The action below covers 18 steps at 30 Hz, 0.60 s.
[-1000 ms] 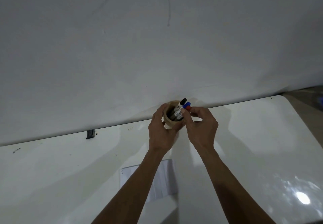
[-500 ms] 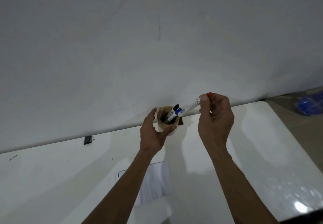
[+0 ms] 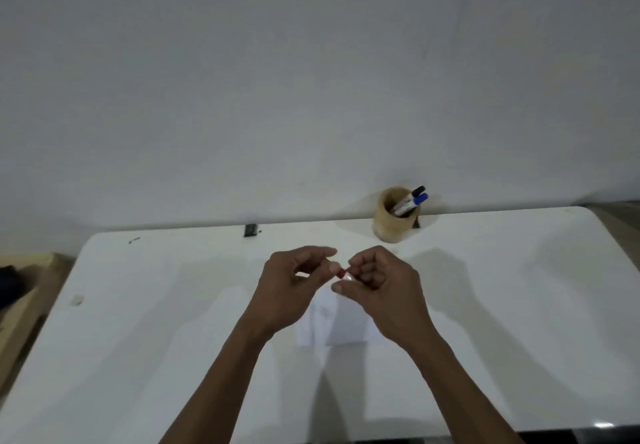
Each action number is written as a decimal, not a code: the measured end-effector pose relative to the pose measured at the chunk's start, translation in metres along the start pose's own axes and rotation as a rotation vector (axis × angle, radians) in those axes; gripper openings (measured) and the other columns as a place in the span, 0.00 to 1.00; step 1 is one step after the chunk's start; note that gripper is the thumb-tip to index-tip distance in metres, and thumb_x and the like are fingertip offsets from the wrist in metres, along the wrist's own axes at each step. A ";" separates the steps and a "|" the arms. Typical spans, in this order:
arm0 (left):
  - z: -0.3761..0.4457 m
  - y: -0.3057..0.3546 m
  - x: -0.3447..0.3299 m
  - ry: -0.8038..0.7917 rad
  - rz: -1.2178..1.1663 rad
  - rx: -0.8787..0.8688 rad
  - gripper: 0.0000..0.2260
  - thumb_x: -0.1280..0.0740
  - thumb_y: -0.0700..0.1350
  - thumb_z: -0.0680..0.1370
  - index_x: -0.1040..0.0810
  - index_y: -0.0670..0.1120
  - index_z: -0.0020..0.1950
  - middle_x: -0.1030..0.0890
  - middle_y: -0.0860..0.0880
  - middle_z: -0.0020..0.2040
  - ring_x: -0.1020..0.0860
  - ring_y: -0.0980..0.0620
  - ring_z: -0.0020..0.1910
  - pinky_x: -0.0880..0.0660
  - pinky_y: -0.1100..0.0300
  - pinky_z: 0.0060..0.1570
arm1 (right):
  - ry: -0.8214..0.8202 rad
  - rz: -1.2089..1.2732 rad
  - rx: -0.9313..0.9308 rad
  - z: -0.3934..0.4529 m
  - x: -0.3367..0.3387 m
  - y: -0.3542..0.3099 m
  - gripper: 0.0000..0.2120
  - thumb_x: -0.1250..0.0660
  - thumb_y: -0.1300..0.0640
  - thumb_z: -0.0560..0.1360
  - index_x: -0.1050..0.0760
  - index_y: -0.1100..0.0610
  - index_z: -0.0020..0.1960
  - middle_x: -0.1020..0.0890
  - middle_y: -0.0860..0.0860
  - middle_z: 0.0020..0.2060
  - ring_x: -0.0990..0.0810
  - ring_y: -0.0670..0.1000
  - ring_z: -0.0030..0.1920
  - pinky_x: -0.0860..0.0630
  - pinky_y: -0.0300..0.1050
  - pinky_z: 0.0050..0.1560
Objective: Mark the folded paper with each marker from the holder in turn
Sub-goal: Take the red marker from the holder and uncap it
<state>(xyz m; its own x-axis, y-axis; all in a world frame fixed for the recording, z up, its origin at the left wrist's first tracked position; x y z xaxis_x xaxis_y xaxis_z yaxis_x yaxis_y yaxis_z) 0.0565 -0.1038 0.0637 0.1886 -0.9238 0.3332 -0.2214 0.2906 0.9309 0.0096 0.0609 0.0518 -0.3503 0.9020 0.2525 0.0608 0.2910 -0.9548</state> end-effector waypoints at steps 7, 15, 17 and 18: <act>-0.064 -0.068 0.053 0.140 -0.231 0.161 0.05 0.28 0.41 0.78 0.14 0.46 0.43 0.13 0.47 0.40 0.19 0.53 0.37 0.20 0.55 0.46 | -0.230 -0.232 0.001 -0.039 -0.061 0.009 0.12 0.19 0.58 0.67 0.19 0.47 0.44 0.16 0.38 0.41 0.19 0.49 0.37 0.25 0.36 0.29; -0.111 -0.099 0.080 0.203 -0.279 0.181 0.04 0.29 0.38 0.78 0.15 0.46 0.49 0.14 0.48 0.42 0.19 0.55 0.39 0.19 0.61 0.44 | -0.013 0.389 -0.136 -0.063 -0.072 0.019 0.11 0.21 0.67 0.68 0.19 0.63 0.49 0.12 0.56 0.37 0.15 0.53 0.36 0.19 0.43 0.37; -0.117 -0.097 0.078 0.210 -0.263 0.164 0.04 0.27 0.38 0.76 0.14 0.45 0.48 0.15 0.53 0.38 0.20 0.57 0.36 0.22 0.66 0.40 | 0.026 0.566 -0.218 -0.068 -0.085 0.025 0.11 0.22 0.63 0.68 0.19 0.61 0.48 0.14 0.55 0.36 0.17 0.53 0.36 0.19 0.43 0.38; -0.117 -0.097 0.077 0.217 -0.258 0.162 0.04 0.27 0.38 0.76 0.14 0.45 0.48 0.15 0.55 0.35 0.21 0.57 0.35 0.23 0.68 0.38 | 0.024 0.615 -0.249 -0.070 -0.092 0.027 0.12 0.22 0.61 0.67 0.18 0.61 0.49 0.15 0.55 0.37 0.17 0.53 0.37 0.20 0.43 0.39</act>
<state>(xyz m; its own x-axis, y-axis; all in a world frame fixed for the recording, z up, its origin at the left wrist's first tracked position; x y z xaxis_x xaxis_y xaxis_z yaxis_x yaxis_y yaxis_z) 0.2048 -0.1741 0.0172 0.4524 -0.8823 0.1303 -0.2850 -0.0045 0.9585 0.1092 0.0083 0.0140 -0.1620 0.9331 -0.3210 0.4584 -0.2169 -0.8619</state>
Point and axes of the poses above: each hand's wrist, its own z-axis towards the middle knuckle, its own x-axis out of the back of the hand, y = z × x, the point moved 9 cm from there along z, towards the middle knuckle
